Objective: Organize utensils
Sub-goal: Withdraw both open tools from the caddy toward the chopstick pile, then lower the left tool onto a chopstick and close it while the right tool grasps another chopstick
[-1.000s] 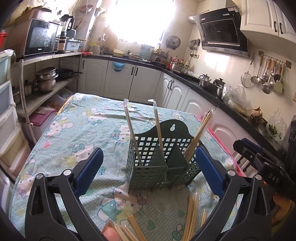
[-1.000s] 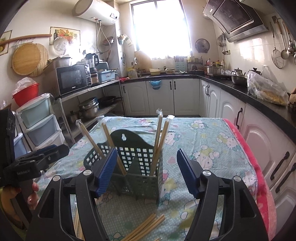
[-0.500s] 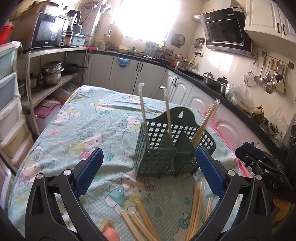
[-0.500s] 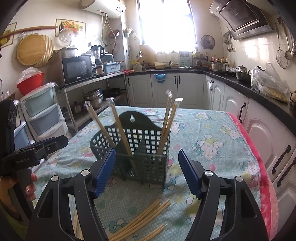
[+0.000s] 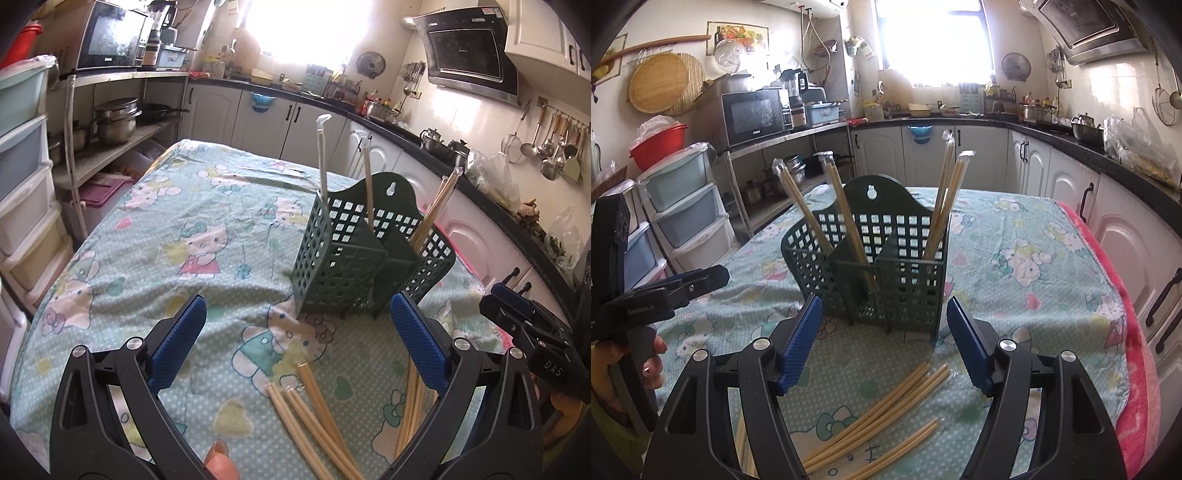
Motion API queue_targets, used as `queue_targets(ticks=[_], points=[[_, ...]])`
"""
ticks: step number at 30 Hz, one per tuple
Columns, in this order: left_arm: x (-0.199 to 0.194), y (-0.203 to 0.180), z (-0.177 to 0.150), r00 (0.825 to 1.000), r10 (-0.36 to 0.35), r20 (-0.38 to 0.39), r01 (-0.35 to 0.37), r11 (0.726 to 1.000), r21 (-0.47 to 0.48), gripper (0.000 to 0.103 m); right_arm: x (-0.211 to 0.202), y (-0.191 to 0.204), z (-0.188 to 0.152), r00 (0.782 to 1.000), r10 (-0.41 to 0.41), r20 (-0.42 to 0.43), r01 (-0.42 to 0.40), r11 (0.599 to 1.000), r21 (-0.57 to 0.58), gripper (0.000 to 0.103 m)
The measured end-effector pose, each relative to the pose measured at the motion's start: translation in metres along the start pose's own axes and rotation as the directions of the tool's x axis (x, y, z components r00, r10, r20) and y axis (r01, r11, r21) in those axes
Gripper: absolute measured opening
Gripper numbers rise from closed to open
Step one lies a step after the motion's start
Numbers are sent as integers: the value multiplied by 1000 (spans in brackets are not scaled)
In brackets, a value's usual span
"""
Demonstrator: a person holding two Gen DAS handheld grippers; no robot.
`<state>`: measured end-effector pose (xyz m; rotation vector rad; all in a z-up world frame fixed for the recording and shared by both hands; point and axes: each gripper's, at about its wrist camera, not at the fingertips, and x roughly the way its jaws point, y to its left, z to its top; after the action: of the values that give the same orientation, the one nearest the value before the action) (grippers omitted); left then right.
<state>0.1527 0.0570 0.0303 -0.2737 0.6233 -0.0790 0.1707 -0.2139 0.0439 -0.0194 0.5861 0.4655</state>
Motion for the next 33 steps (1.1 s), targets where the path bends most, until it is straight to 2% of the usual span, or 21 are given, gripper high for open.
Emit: queue_targets(ticks=[20,22,25,28,33], points=[[7,10,-42,994,11,-106,-13,1000,-15,92,6,-5,-28,998,3,-65,-1,999,35,68],[8,10,-47,993,8,-121,-10,1000,-12,89,7,-8,-32,997,-1,-77,4,999,41,68],[11,10,-55,989,-1,-149,-2,1000,-17,78,10,-12,-36,996,-5,-93,10,999,53,68],[15,10,-63,984,-16,-180,11,1000,-30,62,12,-16,-40,994,-9,-105,16,998,65,67],[25,12,-78,971,-21,-239,6,998,-65,27,13,-22,-45,993,-15,-115,24,997,78,67]])
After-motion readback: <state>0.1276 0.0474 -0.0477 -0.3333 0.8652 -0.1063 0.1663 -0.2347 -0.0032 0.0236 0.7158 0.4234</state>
